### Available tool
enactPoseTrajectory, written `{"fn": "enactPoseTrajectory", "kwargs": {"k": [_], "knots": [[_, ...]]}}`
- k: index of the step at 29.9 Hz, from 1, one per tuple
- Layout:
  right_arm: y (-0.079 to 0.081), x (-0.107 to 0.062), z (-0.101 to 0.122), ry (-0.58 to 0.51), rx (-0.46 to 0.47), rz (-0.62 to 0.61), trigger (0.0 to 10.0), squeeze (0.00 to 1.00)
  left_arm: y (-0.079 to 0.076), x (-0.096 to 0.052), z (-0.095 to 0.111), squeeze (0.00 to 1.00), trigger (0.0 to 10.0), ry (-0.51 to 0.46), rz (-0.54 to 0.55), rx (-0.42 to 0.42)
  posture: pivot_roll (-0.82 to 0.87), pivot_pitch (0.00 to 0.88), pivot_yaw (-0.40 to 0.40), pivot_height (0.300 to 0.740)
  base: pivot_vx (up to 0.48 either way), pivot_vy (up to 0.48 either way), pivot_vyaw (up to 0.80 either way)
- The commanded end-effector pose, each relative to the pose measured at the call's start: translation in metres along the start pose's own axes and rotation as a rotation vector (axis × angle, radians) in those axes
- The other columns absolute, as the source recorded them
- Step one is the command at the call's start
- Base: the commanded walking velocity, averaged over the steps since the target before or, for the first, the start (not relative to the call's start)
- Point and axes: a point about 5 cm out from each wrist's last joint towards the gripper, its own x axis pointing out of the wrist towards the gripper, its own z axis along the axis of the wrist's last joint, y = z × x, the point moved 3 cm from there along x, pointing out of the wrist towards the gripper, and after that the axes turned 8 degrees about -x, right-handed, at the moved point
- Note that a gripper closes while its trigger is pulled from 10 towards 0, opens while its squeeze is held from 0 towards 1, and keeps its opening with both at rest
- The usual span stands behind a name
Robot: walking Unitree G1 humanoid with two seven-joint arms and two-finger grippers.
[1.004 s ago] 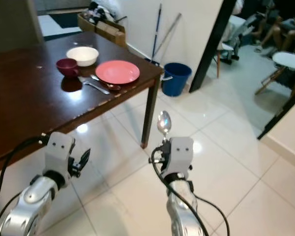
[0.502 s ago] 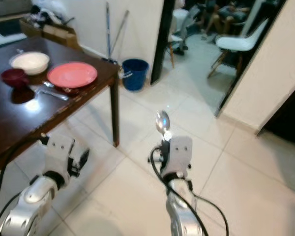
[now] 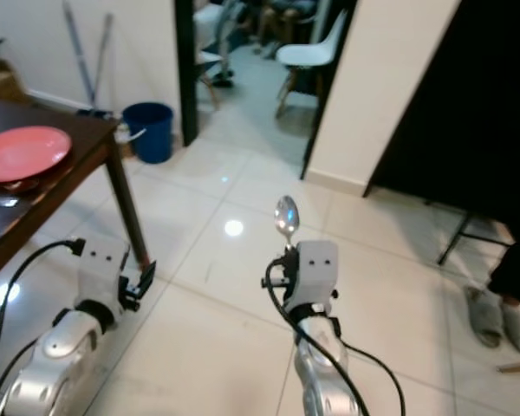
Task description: Setting the table
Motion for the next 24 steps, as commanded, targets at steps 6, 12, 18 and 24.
{"fn": "enactPoseTrajectory", "kwargs": {"k": [6,12,18,24], "knots": [[0.0036,-0.0018,-0.0025,0.006,0.014,0.005,10.0,0.00,0.0040,-0.0027,-0.0086,0.00,10.0,0.030,0.010,0.003,-0.04,0.014,0.039,0.740,0.000,0.000,-0.80],[0.0035,-0.0021,-0.0030,0.008,0.014,0.004,10.0,0.00,0.0038,-0.0023,-0.0083,0.00,10.0,0.029,0.009,0.003,-0.04,0.018,0.041,0.740,0.000,0.000,-0.80],[0.0033,-0.0023,-0.0031,0.010,0.014,0.002,10.0,0.00,0.0036,-0.0021,-0.0081,0.00,10.0,0.029,0.008,0.001,-0.04,0.021,0.040,0.740,0.000,0.000,-0.80],[0.0029,-0.0027,-0.0034,0.011,0.013,0.002,10.0,0.00,0.0031,-0.0023,-0.0084,0.00,10.0,0.030,0.008,0.000,-0.04,0.023,0.039,0.740,0.000,0.000,-0.80]]}}
